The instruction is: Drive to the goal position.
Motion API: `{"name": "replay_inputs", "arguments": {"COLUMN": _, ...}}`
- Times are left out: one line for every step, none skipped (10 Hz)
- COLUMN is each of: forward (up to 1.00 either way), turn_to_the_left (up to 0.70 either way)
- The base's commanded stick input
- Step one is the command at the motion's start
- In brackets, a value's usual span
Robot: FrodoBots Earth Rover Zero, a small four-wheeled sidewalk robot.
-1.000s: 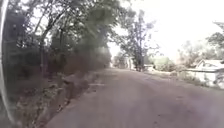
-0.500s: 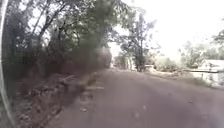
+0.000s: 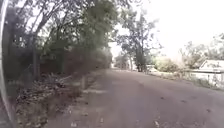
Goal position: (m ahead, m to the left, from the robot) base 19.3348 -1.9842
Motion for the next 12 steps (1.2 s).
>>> {"name": "replay_inputs", "arguments": {"forward": 0.70, "turn_to_the_left": 0.01}}
{"name": "replay_inputs", "arguments": {"forward": 0.70, "turn_to_the_left": 0.03}}
{"name": "replay_inputs", "arguments": {"forward": 0.70, "turn_to_the_left": 0.07}}
{"name": "replay_inputs", "arguments": {"forward": 0.70, "turn_to_the_left": 0.13}}
{"name": "replay_inputs", "arguments": {"forward": 0.70, "turn_to_the_left": 0.16}}
{"name": "replay_inputs", "arguments": {"forward": 0.70, "turn_to_the_left": 0.19}}
{"name": "replay_inputs", "arguments": {"forward": 0.70, "turn_to_the_left": 0.07}}
{"name": "replay_inputs", "arguments": {"forward": 0.70, "turn_to_the_left": 0.02}}
{"name": "replay_inputs", "arguments": {"forward": 0.70, "turn_to_the_left": 0.02}}
{"name": "replay_inputs", "arguments": {"forward": 0.70, "turn_to_the_left": 0.02}}
{"name": "replay_inputs", "arguments": {"forward": 0.70, "turn_to_the_left": 0.02}}
{"name": "replay_inputs", "arguments": {"forward": 0.70, "turn_to_the_left": 0.02}}
